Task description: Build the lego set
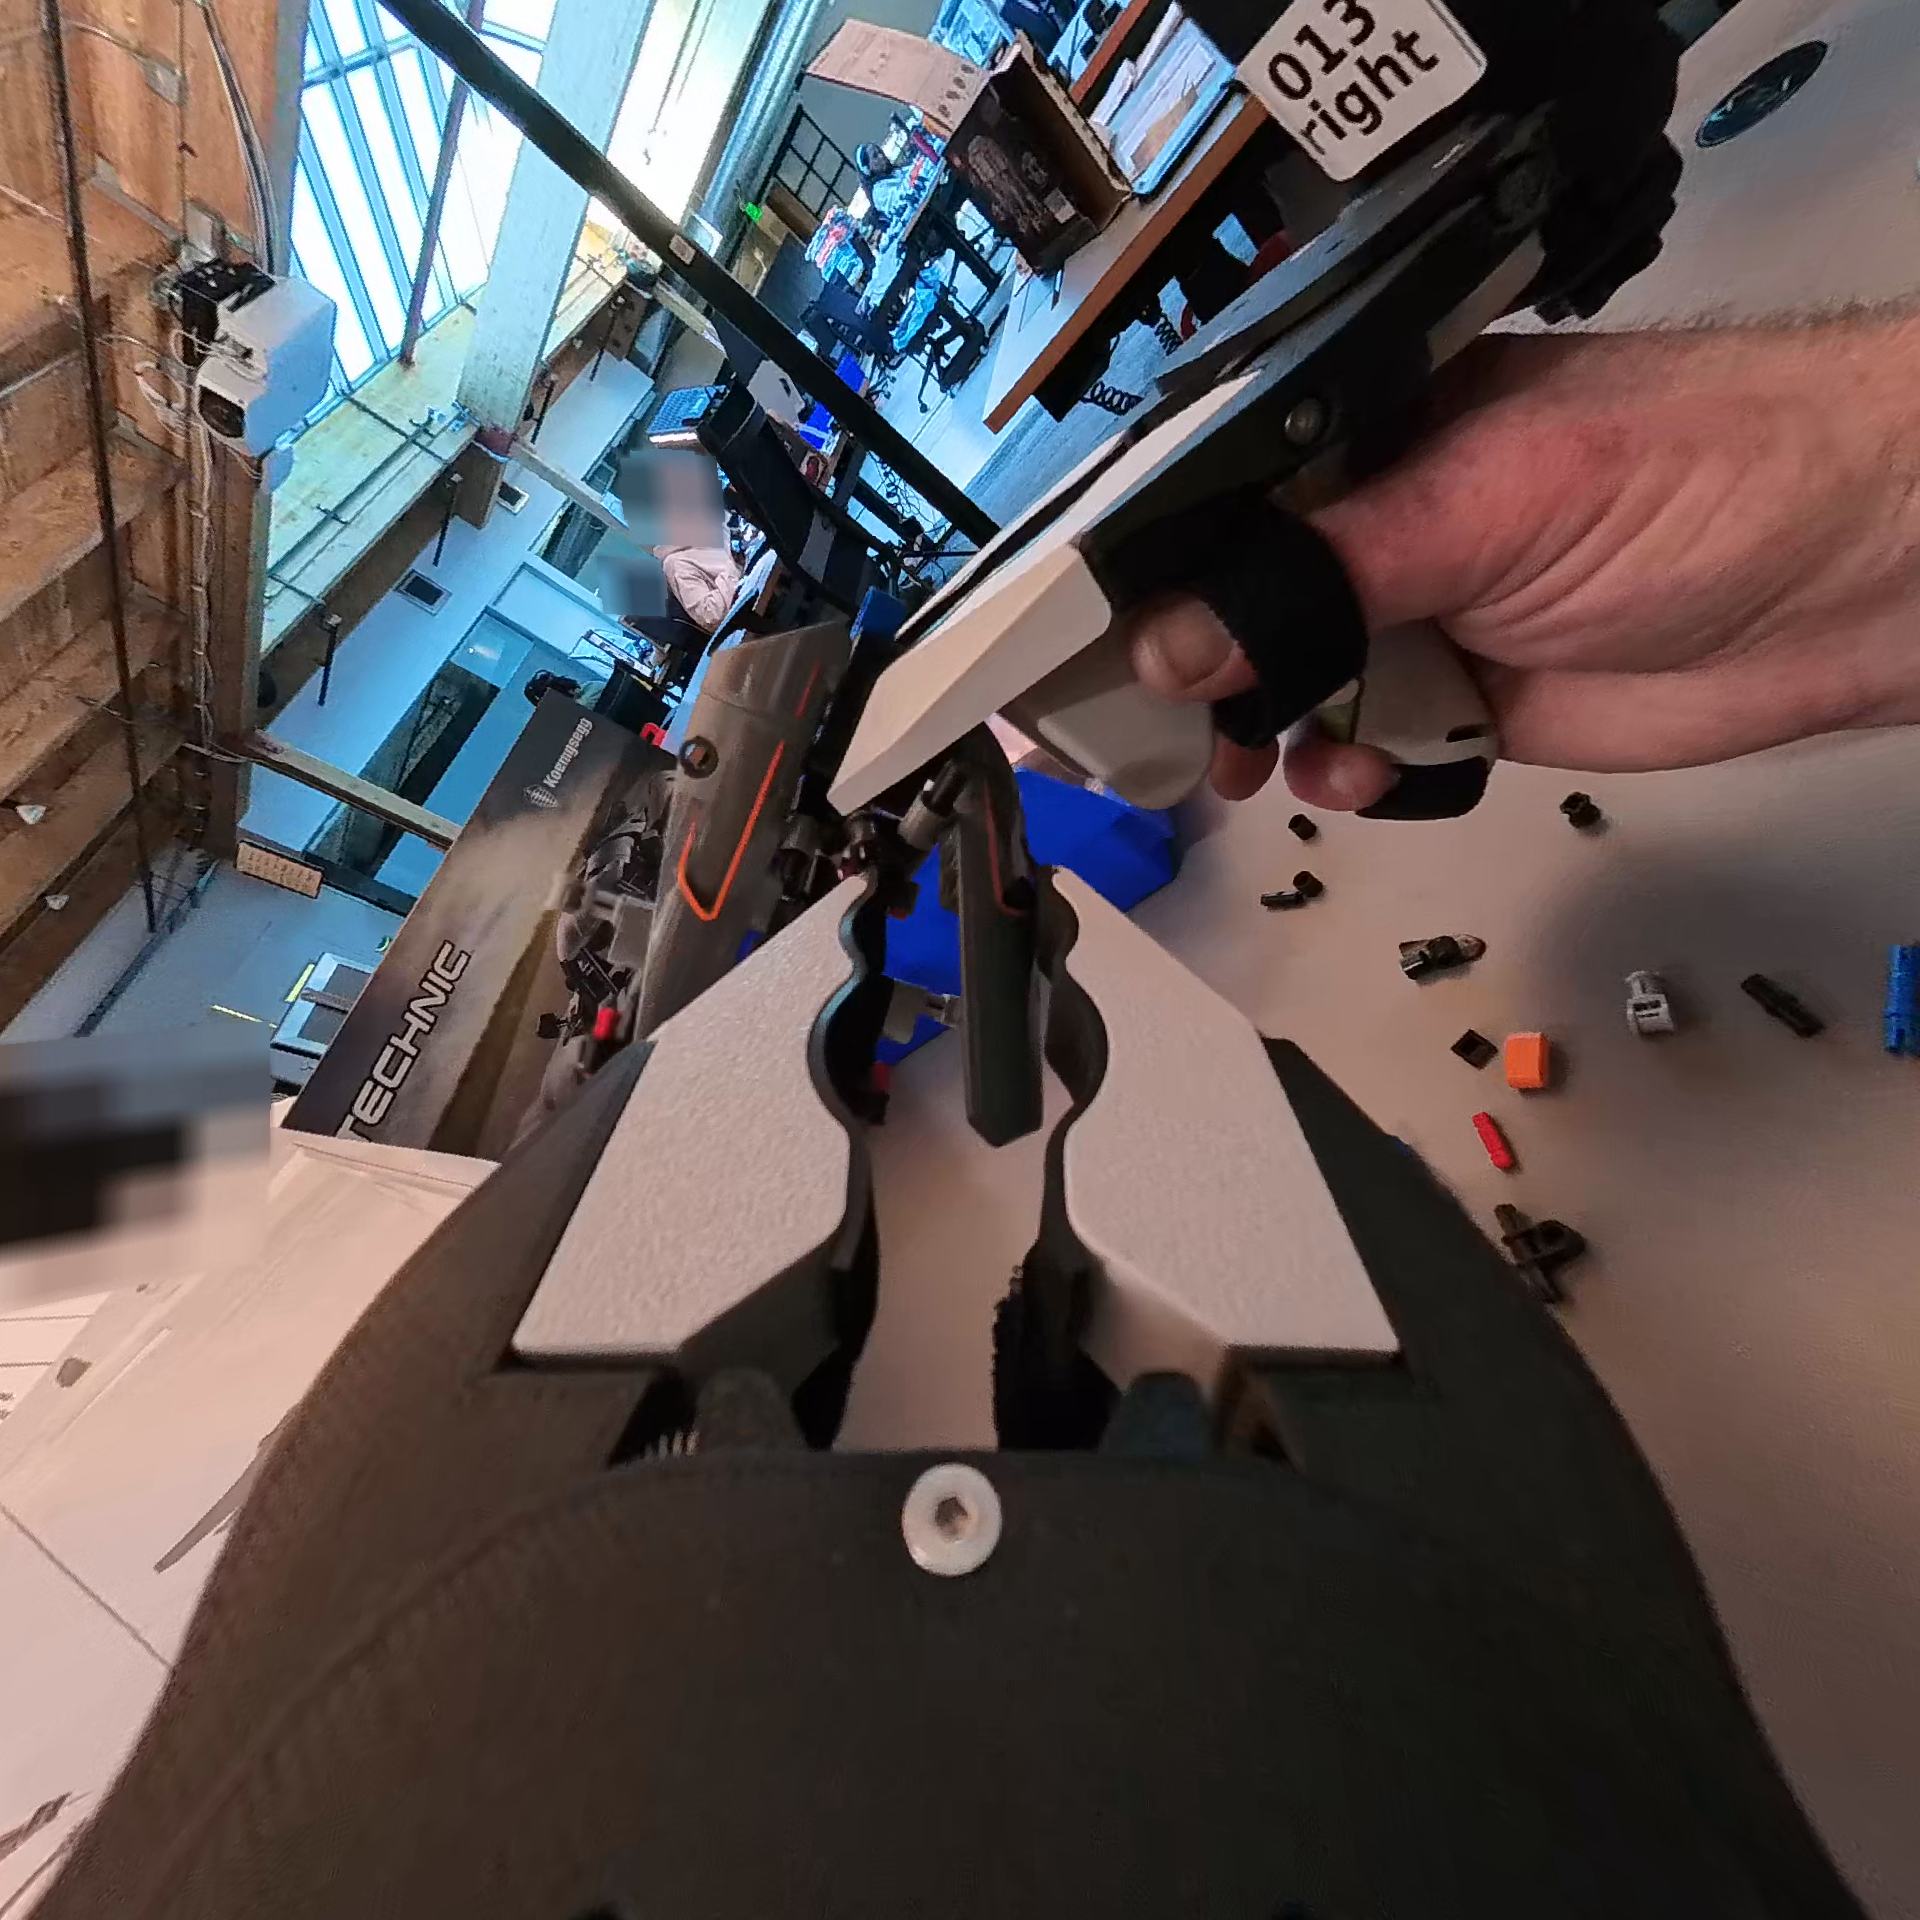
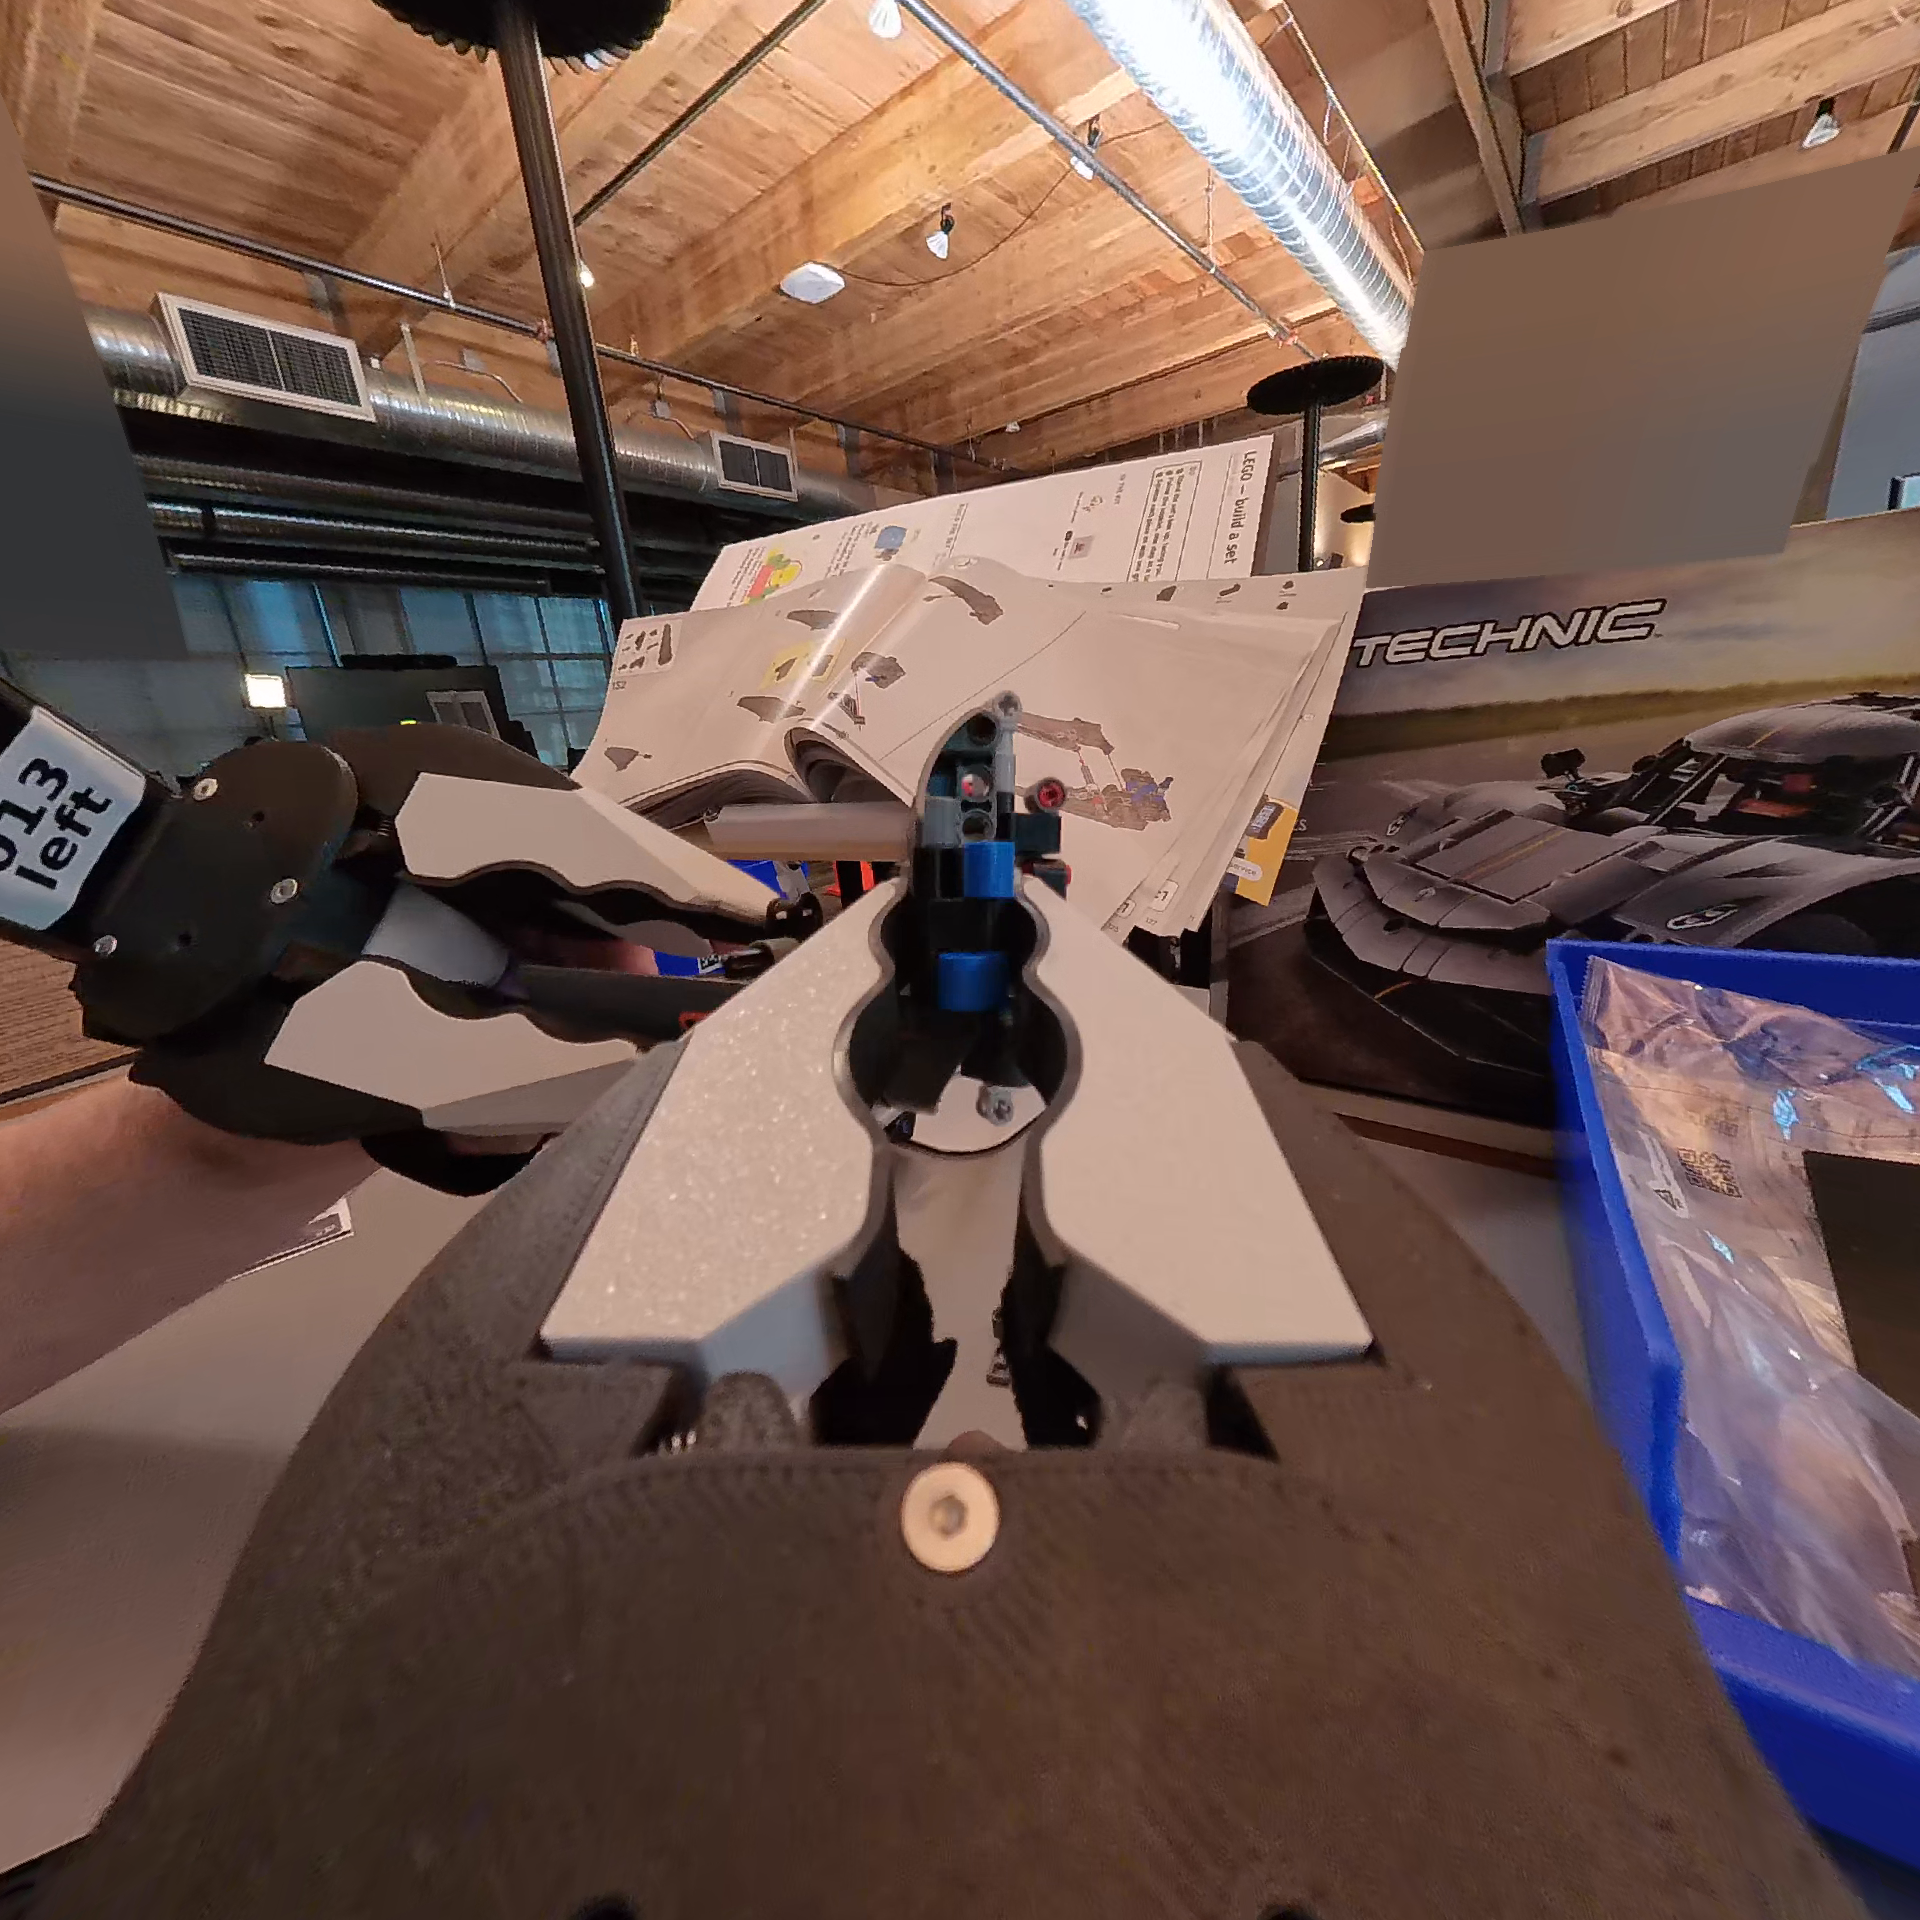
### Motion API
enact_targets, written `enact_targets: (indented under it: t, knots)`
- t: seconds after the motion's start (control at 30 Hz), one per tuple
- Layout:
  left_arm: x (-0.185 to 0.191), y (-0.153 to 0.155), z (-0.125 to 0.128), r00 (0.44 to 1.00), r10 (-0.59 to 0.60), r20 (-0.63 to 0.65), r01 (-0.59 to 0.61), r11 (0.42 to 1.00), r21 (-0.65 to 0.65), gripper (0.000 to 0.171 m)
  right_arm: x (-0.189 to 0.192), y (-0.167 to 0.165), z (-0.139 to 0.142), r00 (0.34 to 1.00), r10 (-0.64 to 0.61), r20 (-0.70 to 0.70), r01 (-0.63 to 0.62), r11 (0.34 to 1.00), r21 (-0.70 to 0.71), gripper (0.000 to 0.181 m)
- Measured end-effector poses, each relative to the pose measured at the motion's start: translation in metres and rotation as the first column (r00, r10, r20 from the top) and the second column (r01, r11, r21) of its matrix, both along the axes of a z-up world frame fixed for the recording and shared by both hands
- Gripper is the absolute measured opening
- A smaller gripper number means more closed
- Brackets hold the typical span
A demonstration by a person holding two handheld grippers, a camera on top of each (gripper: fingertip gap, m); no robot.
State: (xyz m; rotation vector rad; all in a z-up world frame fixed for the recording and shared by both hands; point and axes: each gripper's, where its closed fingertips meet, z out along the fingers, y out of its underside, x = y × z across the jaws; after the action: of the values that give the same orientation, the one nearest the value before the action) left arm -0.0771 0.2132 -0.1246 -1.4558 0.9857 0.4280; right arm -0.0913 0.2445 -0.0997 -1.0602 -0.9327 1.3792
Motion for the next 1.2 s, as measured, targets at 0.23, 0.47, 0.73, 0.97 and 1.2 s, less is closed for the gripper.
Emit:
enact_targets:
  t: [0.23, 0.47, 0.73, 0.97, 1.2]
  knots:
    - [0.005, -0.004, -0.001, 0.999, -0.042, 0.030, 0.042, 0.999, -0.024, 0.015, 0.005, 0.005, 0.002, 0.999, 0.001, -0.032, -0.002, 0.999, -0.035, 0.014]
    - [0.004, -0.003, 0.000, 1.000, -0.025, 0.008, 0.025, 1.000, -0.002, 0.014, 0.005, 0.005, 0.004, 0.999, 0.013, -0.049, -0.015, 0.999, -0.050, 0.014]
    - [-0.002, 0.000, -0.004, 0.998, 0.023, -0.062, -0.021, 0.999, 0.032, 0.000, 0.009, 0.010, 0.007, 0.996, 0.032, -0.081, -0.040, 0.995, -0.097, 0.019]
    - [-0.008, 0.001, -0.002, 0.986, 0.089, -0.139, -0.081, 0.995, 0.063, 0.000, 0.012, 0.012, 0.008, 0.995, 0.046, -0.093, -0.058, 0.990, -0.128, 0.028]
    - [-0.024, -0.018, -0.007, 0.951, 0.177, -0.255, -0.171, 0.984, 0.045, 0.000, 0.031, 0.020, -0.001, 0.999, -0.024, 0.036, 0.031, 0.983, -0.182, 0.036]
